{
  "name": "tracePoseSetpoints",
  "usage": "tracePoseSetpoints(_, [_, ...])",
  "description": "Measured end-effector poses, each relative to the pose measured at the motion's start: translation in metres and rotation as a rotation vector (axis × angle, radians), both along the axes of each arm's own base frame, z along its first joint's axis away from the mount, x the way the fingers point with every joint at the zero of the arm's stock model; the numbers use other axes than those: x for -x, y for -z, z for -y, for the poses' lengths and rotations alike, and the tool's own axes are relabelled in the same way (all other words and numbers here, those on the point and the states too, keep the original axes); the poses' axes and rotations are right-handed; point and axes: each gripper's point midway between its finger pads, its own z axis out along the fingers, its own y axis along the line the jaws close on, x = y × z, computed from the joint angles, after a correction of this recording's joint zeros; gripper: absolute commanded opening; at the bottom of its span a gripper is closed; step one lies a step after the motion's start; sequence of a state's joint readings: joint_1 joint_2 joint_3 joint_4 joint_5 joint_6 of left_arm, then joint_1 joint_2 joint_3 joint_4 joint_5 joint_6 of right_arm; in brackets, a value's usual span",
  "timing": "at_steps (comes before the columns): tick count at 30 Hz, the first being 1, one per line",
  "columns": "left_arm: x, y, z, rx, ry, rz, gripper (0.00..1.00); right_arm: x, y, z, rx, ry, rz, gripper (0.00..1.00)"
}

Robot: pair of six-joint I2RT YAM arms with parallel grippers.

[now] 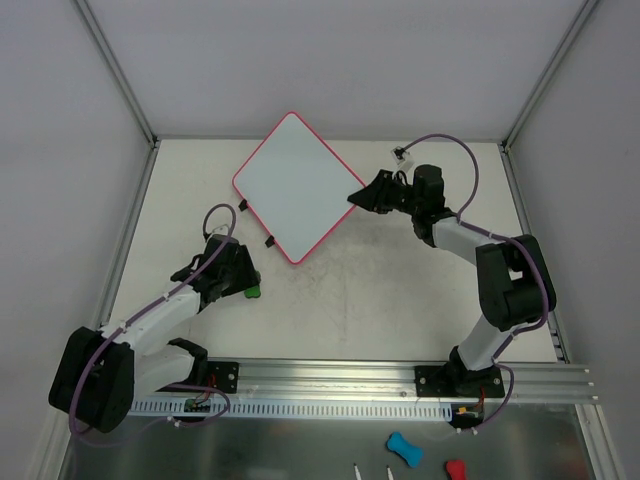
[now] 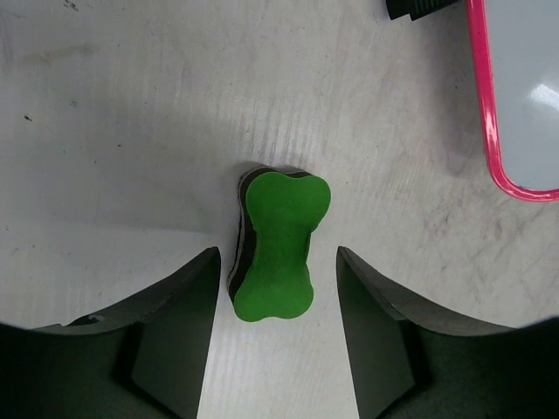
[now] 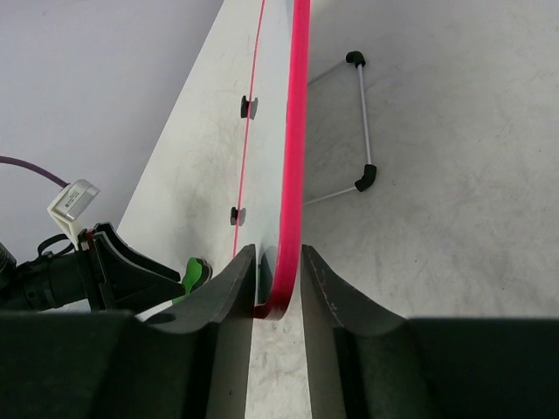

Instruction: Erase the whiteboard

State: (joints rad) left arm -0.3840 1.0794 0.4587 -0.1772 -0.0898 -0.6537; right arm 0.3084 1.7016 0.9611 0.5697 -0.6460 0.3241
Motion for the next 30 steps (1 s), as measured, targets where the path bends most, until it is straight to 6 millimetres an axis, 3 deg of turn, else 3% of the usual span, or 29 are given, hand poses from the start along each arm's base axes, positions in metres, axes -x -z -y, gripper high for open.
tracePoseSetpoints(5, [0.001,-0.001,0.000,0.003,-0.001,0.007,0.56,0.000,0.000,0.000,0.002,-0.003,0.002,0.40])
tracePoseSetpoints(11, [0.001,-0.011,-0.002,0.013,-0.005,0.052,0.66,0.000,0.002,0.001,0.004,0.000,0.001,0.76])
tracePoseSetpoints(20, [-0.005,-0.036,-0.004,0.028,-0.004,0.158,0.85,0.007,0.015,0.017,0.015,0.043,-0.024,0.86])
tracePoseSetpoints(24, [-0.005,-0.038,-0.004,0.003,0.040,0.170,0.98,0.013,0.006,0.025,0.006,0.073,0.011,0.89])
tracePoseSetpoints(30, [-0.009,-0.050,-0.003,-0.018,0.079,0.209,0.99,0.018,-0.019,0.031,-0.010,0.106,0.096,0.91])
